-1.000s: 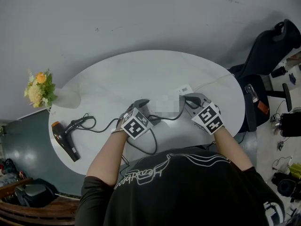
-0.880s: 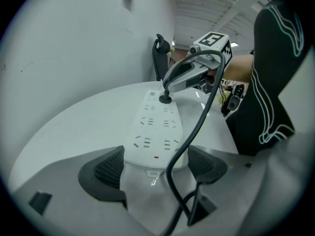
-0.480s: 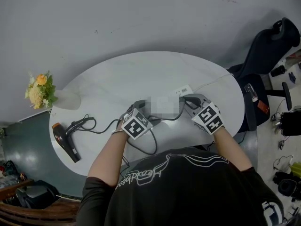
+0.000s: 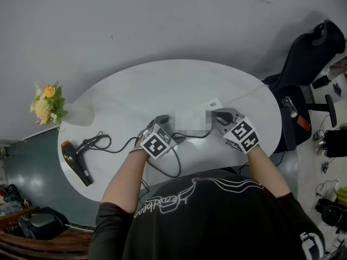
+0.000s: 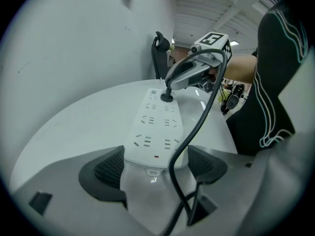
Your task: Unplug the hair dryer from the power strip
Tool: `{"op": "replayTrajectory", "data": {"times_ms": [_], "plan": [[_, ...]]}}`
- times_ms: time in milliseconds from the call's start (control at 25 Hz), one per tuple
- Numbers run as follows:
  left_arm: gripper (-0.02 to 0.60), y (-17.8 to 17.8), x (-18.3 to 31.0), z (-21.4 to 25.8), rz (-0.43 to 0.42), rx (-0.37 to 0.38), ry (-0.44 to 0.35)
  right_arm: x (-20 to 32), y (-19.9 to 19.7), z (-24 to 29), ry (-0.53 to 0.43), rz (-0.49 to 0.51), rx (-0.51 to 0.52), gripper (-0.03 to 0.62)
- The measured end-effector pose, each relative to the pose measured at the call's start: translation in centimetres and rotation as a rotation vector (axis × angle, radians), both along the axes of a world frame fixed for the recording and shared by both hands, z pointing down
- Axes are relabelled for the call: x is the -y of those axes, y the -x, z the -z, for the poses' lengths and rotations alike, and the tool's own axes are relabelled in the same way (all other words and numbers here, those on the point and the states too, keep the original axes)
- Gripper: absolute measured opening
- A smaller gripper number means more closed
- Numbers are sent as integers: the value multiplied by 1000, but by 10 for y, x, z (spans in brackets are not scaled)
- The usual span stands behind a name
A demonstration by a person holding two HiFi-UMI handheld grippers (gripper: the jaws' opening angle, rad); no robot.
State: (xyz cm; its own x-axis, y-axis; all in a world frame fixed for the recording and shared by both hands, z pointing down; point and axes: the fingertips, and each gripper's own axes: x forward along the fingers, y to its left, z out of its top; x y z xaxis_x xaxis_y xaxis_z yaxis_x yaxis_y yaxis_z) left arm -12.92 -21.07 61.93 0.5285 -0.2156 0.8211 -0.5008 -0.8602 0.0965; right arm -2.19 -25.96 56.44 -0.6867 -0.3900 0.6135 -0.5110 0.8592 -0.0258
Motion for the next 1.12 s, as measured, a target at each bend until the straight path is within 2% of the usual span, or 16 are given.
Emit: {"op": "replayTrajectory", "data": {"times_ms": [240,440,720,840,960,1120], "plan": [[385,-1,-1,-1,-3,72,28,-2,2,0,-43,-5,-59,25],[385,-1,-1,0,7,34,6,-1,-4,3,25,-13,26,25],[387,-3,-2,-1,-5,68,28,-4,4,5,-24,-1,-72,25],[387,-3,-3,-1,-13,62,32,-5,1,6,-10,-6,-50,25],[387,-2,-1,-2,-11,55,28,12,-15,23,-7,-73,46,25],[387,-2,-2,-1,-11,53,34,17,-27,32,-18,-36,-16,25]]}}
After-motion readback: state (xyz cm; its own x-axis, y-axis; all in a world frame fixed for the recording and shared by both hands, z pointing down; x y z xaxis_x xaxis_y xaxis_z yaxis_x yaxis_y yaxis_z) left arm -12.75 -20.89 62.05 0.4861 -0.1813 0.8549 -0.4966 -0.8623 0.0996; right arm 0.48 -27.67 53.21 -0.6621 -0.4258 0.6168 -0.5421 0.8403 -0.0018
